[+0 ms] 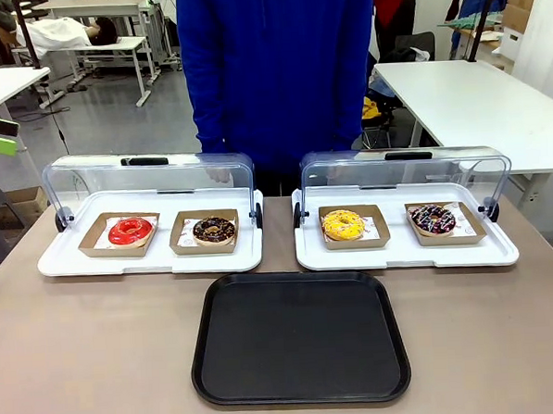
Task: Move the first donut from the left to the tray.
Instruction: Pick up the Paper togo box containing the Donut indicated by the person and place it on the Handle tray.
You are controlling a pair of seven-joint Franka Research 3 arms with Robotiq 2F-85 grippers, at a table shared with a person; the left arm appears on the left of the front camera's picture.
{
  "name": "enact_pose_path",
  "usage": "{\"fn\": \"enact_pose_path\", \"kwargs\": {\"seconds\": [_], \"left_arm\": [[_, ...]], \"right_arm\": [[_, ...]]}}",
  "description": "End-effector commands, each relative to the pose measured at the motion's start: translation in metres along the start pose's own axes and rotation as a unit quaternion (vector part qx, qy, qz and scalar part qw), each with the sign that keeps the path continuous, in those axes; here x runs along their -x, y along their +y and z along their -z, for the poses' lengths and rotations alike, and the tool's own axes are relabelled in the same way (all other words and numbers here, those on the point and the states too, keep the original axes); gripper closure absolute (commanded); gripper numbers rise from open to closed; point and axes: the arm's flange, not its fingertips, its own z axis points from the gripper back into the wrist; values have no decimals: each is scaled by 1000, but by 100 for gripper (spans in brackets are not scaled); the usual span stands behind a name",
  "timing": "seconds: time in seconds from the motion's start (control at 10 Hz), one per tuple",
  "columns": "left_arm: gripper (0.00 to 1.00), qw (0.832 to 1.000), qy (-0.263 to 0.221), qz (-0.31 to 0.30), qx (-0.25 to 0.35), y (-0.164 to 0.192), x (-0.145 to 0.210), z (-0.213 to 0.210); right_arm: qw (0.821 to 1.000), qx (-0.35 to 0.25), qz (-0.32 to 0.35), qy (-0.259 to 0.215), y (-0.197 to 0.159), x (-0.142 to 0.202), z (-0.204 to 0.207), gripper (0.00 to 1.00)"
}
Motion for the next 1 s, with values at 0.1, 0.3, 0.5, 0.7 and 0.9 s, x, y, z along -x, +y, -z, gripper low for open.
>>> {"fn": "enact_pose_path", "kwargs": {"seconds": [0.1, 0.3, 0.5, 0.7, 0.9], "left_arm": [[0, 1000, -7, 4, 2, 0, -1, 0], [0, 1000, -7, 4, 2, 0, -1, 0], [0, 1000, -7, 4, 2, 0, -1, 0], [0, 1000, -7, 4, 2, 0, -1, 0], [0, 1000, -7, 4, 2, 0, -1, 0]], "right_arm": [[1000, -2, -3, -4, 0, -1, 1, 0], [1000, -2, -3, -4, 0, -1, 1, 0], [1000, -2, -3, -4, 0, -1, 1, 0], [1000, -2, -3, -4, 0, -1, 1, 0], [1000, -2, -3, -4, 0, -1, 1, 0]]}}
